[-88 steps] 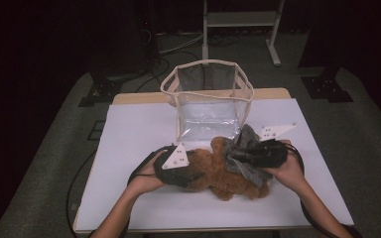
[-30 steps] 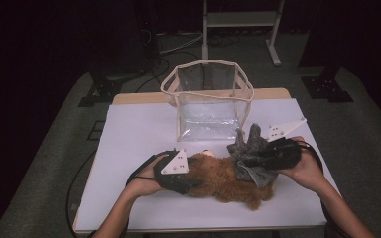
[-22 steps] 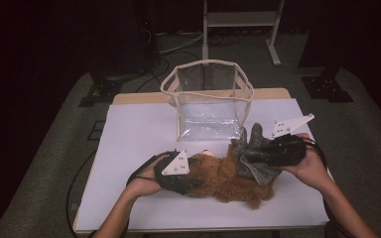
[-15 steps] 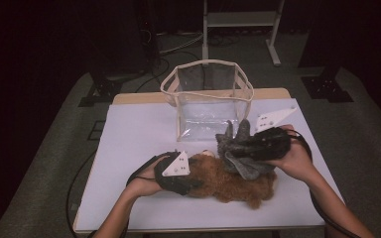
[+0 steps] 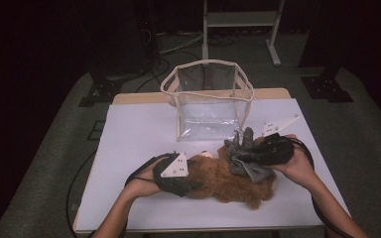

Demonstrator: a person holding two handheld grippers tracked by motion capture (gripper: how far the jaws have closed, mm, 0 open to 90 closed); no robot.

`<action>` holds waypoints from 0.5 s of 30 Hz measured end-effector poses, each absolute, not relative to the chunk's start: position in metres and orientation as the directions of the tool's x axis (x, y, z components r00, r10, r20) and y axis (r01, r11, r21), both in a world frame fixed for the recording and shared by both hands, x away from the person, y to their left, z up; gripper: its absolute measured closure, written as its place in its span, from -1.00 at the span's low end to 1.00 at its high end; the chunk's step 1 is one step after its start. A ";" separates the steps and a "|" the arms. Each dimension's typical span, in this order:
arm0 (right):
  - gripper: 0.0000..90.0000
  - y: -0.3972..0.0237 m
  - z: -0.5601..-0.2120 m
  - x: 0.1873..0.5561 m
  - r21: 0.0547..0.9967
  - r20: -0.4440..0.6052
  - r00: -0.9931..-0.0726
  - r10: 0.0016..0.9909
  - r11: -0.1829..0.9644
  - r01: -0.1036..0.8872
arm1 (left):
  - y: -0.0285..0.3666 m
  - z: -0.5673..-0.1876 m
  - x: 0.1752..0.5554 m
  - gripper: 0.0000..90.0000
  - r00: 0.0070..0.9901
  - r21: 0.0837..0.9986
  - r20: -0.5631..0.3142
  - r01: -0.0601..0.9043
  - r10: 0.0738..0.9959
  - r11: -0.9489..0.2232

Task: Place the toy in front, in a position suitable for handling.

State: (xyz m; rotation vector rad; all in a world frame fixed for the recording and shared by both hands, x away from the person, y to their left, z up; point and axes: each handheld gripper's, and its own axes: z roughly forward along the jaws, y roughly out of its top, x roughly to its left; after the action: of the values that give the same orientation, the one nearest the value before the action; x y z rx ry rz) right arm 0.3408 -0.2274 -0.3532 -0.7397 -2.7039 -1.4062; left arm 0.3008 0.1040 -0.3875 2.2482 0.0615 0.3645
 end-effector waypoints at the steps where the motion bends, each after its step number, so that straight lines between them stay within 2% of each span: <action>1: 0.62 -0.232 -0.355 0.338 0.773 0.218 -0.885 0.411 0.481 0.414 | 0.104 -0.388 0.301 -0.24 0.957 0.757 0.240 -0.078 0.166 -0.648; 9: 0.63 -0.254 -0.355 0.337 0.782 0.224 -0.862 0.454 0.444 0.437 | 0.103 -0.387 0.301 -0.24 0.956 0.751 0.248 -0.089 0.154 -0.654; 15: 0.63 -0.238 -0.352 0.352 0.781 0.232 -0.866 0.443 0.447 0.437 | 0.103 -0.387 0.300 -0.24 0.956 0.747 0.255 -0.096 0.149 -0.658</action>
State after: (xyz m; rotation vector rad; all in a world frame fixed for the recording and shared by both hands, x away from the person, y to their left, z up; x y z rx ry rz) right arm 0.3519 -0.2379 -0.3524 -0.8149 -2.6772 -1.4415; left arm 0.2999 0.1030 -0.3872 2.2588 0.0370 0.3732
